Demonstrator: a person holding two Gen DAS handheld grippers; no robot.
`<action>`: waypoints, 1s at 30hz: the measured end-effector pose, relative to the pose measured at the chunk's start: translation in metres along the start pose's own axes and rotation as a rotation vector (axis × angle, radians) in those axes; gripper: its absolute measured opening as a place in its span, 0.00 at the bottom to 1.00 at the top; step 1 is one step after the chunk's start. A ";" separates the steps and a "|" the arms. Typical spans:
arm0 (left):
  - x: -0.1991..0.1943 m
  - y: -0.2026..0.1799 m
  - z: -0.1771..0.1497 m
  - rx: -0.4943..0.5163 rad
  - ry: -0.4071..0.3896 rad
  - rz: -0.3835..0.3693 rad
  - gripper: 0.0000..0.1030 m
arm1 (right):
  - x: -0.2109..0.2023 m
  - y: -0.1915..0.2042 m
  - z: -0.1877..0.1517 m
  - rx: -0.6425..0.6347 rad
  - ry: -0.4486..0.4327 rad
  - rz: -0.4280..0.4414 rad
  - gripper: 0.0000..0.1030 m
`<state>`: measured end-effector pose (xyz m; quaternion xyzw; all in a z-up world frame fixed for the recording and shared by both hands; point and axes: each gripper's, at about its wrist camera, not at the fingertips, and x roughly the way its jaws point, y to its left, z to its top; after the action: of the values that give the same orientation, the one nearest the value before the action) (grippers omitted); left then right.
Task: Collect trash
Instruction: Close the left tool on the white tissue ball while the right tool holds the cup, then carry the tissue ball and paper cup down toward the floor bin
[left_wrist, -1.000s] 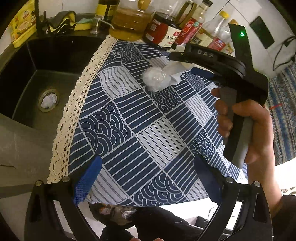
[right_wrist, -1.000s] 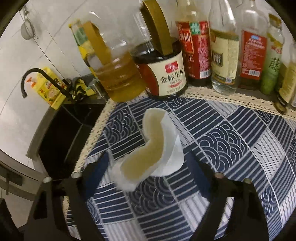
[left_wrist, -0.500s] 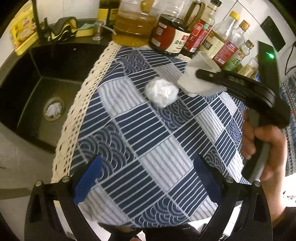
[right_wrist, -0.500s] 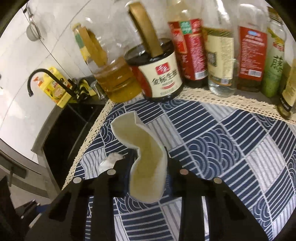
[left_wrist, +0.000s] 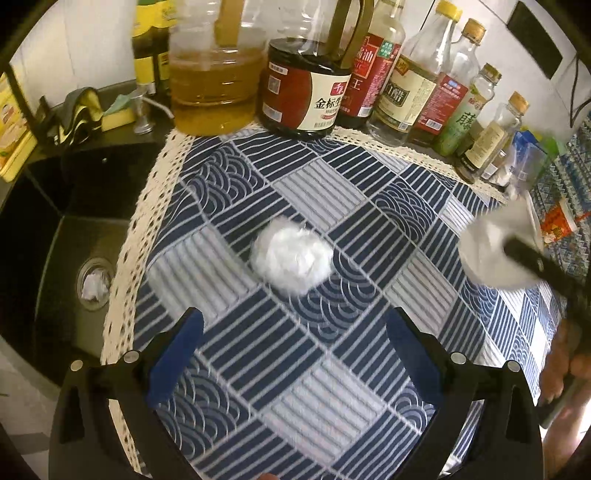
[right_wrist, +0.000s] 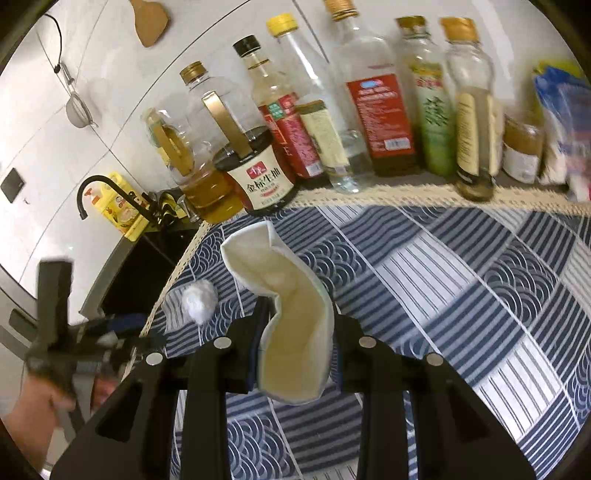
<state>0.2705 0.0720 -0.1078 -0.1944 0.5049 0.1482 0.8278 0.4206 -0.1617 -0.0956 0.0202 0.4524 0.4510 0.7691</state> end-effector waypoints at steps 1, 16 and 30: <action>0.004 -0.001 0.005 0.000 -0.001 -0.004 0.93 | 0.000 -0.004 -0.004 0.004 0.002 -0.002 0.30; 0.073 -0.005 0.036 0.053 0.138 0.058 0.92 | -0.006 -0.018 -0.044 0.051 0.044 0.020 0.30; 0.064 -0.006 0.040 0.074 0.078 0.050 0.51 | -0.023 -0.010 -0.043 0.052 0.012 -0.013 0.30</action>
<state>0.3327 0.0886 -0.1473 -0.1567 0.5468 0.1426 0.8100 0.3921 -0.2005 -0.1098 0.0348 0.4689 0.4342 0.7684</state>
